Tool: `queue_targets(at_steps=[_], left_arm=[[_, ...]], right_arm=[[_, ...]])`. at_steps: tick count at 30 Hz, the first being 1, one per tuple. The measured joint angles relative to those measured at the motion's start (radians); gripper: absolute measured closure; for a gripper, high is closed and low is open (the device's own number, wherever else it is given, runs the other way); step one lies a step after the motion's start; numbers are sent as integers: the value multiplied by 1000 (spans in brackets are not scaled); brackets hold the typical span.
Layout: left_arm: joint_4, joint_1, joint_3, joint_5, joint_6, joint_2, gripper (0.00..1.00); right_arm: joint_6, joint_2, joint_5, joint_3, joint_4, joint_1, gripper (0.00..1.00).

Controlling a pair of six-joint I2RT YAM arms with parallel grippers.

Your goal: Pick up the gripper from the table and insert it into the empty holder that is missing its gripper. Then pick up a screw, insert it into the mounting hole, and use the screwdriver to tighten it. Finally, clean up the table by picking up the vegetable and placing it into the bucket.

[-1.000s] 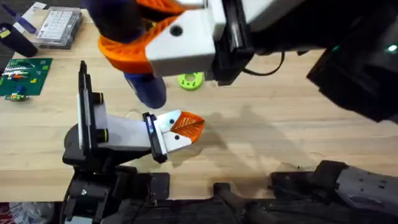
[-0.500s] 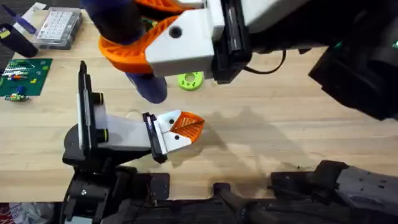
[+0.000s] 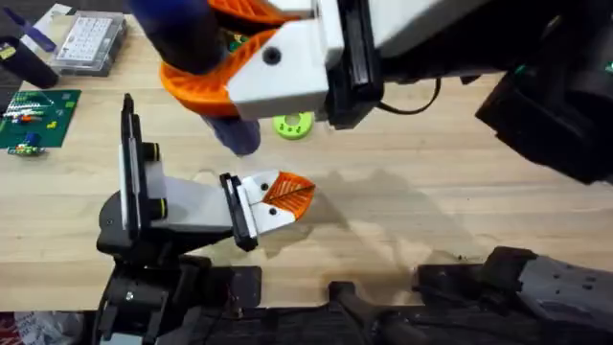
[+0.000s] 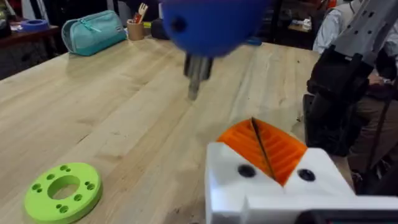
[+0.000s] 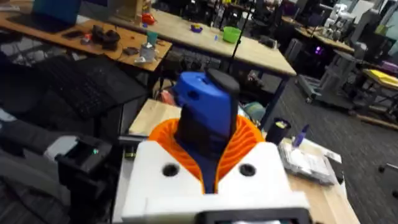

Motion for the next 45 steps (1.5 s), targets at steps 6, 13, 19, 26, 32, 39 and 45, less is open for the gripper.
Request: queue_targets(at_steps=[6,13,19,26,32,39,45], left_arm=[[0,0,0,0,0,0,988],[0,0,0,0,0,0,988],[0,0,0,0,0,0,988],[0,0,0,0,0,0,988],[0,0,0,0,0,0,988],[0,0,0,0,0,0,988],[0,0,0,0,0,0,988]], right_arm=[[-104,0,23,4,-99,-31,944],[-264,43,113,5,-188,-90,945],[-356,112,180,5,-218,-142,945],[-483,220,358,5,-227,-189,945],[-636,314,501,5,-230,-208,945],[-766,418,648,5,-228,-230,945],[-832,482,729,5,-228,-277,945]])
